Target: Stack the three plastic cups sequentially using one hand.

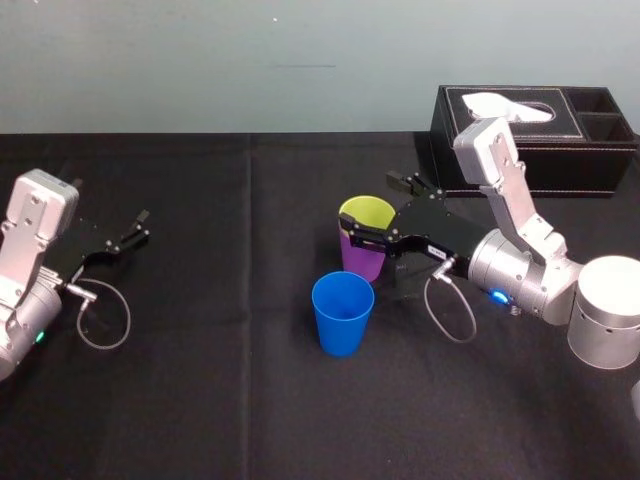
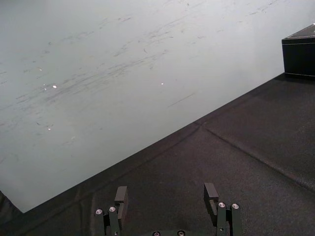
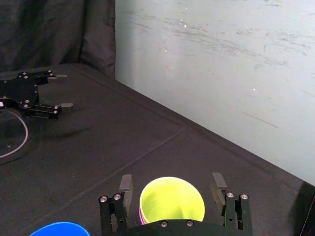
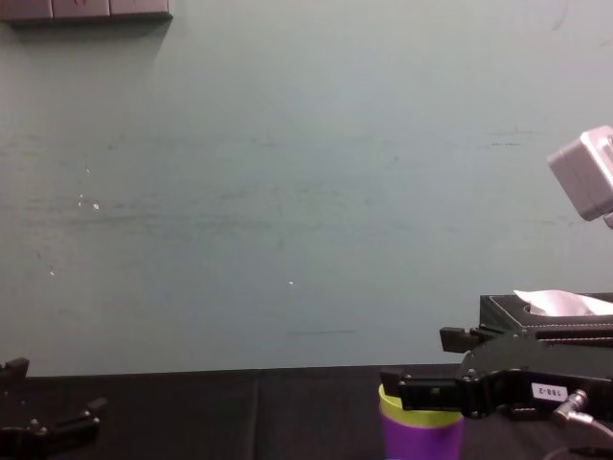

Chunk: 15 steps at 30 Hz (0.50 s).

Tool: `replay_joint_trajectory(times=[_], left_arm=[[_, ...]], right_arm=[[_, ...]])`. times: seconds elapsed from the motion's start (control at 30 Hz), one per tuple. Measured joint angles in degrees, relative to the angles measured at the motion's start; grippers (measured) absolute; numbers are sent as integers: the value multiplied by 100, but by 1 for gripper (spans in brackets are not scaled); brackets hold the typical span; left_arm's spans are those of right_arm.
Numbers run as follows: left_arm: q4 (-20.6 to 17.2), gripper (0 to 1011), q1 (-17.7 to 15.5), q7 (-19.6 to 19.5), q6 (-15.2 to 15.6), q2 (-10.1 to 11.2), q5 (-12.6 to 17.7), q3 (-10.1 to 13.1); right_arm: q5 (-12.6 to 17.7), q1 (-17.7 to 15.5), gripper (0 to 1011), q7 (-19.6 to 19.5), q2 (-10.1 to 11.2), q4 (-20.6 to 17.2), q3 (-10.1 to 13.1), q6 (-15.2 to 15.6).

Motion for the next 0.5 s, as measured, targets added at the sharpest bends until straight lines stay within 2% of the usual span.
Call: replay_joint_trajectory(times=[0.5], left_arm=[[0, 1011, 0, 0, 0, 0, 0, 0]], right_arm=[[-4, -13, 1002, -9, 9, -29, 2, -3]])
